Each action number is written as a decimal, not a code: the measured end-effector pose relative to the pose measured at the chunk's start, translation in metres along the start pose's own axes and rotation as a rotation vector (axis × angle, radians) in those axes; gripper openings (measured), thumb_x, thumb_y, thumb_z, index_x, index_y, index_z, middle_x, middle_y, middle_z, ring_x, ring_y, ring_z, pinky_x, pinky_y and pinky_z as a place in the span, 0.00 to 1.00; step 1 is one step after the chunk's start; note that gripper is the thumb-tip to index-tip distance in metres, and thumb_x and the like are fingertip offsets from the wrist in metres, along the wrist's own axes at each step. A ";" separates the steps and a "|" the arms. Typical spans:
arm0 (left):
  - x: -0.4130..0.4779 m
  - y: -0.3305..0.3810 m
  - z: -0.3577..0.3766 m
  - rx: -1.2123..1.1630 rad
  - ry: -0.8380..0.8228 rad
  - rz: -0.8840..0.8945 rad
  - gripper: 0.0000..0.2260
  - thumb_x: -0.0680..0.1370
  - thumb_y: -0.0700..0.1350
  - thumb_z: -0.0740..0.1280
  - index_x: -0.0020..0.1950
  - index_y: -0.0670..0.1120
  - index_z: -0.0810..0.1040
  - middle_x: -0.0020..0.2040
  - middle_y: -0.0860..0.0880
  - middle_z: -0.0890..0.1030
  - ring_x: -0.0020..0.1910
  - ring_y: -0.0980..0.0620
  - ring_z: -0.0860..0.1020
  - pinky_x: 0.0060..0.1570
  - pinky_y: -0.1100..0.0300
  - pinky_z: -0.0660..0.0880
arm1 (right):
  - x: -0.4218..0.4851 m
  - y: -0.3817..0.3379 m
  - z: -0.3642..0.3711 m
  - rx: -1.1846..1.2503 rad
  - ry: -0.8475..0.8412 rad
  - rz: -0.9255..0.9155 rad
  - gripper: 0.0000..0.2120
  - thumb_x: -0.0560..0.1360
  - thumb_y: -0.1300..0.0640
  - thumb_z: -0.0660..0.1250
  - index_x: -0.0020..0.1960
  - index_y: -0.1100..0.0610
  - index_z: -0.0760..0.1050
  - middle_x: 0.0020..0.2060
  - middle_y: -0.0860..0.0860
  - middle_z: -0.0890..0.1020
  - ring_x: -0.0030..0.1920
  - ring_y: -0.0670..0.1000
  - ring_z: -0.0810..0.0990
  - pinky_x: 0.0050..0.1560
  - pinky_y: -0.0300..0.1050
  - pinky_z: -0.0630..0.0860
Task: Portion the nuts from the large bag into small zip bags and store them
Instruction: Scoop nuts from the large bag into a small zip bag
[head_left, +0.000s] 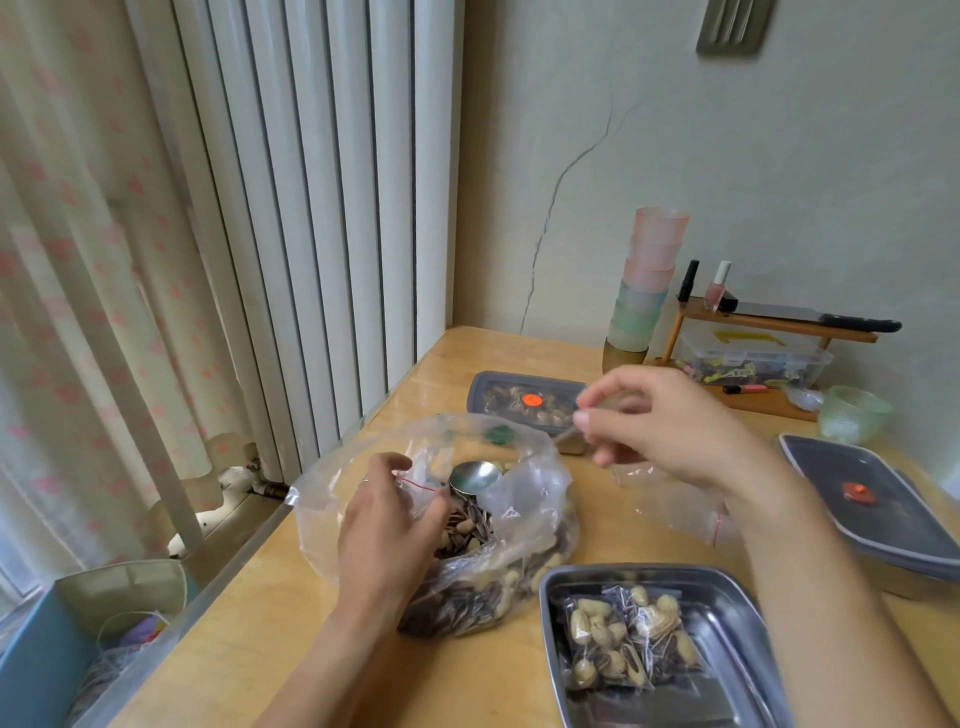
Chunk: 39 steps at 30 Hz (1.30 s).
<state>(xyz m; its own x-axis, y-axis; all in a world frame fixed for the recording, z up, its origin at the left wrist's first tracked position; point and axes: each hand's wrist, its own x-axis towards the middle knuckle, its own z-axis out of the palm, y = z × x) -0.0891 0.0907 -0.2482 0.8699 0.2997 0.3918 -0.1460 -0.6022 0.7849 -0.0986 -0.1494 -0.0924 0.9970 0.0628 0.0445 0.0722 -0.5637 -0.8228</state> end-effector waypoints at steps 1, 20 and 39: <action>0.000 -0.001 0.000 0.010 -0.004 -0.011 0.17 0.75 0.52 0.73 0.59 0.52 0.71 0.40 0.54 0.77 0.42 0.54 0.76 0.38 0.52 0.71 | 0.002 -0.003 0.011 0.096 0.041 -0.029 0.06 0.78 0.56 0.74 0.54 0.54 0.81 0.44 0.53 0.87 0.40 0.50 0.87 0.47 0.47 0.85; 0.007 0.003 0.002 0.121 0.005 -0.263 0.08 0.79 0.43 0.62 0.56 0.52 0.75 0.34 0.49 0.80 0.35 0.51 0.79 0.36 0.59 0.65 | 0.009 0.002 0.013 -0.552 0.368 -0.214 0.16 0.84 0.50 0.59 0.44 0.55 0.79 0.37 0.53 0.81 0.42 0.58 0.80 0.43 0.55 0.79; 0.002 0.017 -0.034 0.426 -0.312 0.070 0.08 0.79 0.47 0.67 0.57 0.54 0.75 0.58 0.55 0.76 0.41 0.51 0.82 0.42 0.55 0.79 | -0.002 -0.016 0.035 -0.506 0.133 -0.430 0.15 0.84 0.47 0.61 0.47 0.53 0.82 0.39 0.49 0.82 0.42 0.53 0.80 0.47 0.55 0.79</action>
<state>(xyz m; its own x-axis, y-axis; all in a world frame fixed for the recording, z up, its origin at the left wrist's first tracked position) -0.1058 0.1067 -0.2179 0.9731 0.0532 0.2240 -0.0606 -0.8795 0.4720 -0.1030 -0.1115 -0.0995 0.8691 0.2844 0.4046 0.4348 -0.8292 -0.3512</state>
